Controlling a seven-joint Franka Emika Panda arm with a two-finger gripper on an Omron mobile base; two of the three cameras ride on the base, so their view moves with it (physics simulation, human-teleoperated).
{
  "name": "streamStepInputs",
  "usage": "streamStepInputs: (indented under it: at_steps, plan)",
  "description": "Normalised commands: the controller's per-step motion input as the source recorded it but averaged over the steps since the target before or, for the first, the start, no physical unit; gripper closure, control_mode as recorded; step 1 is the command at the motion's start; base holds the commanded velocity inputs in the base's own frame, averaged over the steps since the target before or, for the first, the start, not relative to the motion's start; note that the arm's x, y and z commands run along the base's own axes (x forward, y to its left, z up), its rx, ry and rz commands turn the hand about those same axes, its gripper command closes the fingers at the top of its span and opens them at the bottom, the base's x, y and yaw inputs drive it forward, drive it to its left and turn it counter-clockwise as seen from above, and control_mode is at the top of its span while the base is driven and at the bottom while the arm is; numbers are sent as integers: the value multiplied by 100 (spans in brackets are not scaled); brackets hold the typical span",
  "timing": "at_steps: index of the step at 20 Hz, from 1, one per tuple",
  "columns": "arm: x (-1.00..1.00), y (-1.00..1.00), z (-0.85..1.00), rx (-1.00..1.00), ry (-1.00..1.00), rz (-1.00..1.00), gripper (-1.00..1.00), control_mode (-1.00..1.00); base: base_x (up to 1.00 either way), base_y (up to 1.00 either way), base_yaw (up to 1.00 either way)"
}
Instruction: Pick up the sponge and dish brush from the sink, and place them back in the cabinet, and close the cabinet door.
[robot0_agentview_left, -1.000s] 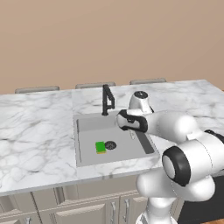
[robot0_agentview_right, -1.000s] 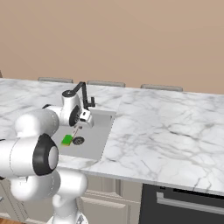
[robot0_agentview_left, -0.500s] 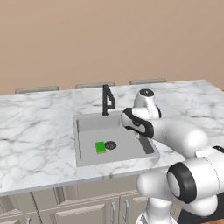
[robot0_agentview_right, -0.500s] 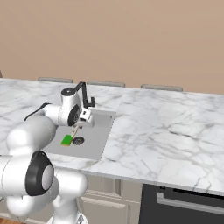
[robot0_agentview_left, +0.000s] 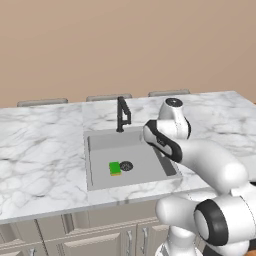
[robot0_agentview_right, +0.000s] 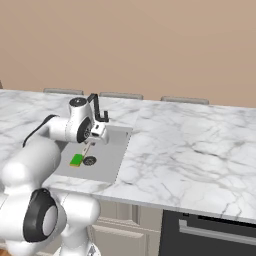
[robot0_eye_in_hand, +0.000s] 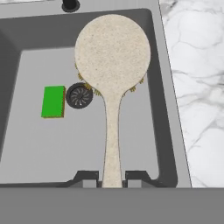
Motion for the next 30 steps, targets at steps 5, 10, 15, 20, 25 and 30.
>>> streamStepInputs:
  at_steps: [5,10,15,20,25,30]
  plan:
    - [-12,-16,17,-1,0,0,100,-100,0,0,0]
    - [-12,-13,14,-2,0,0,100,-100,0,0,0]
    - [-8,-8,14,-1,0,0,100,-100,0,0,0]
    - [-12,-3,10,-1,0,0,100,-100,0,0,0]
    - [-11,0,14,0,0,0,100,-100,0,0,0]
    - [-22,-8,5,0,0,0,100,-100,0,0,0]
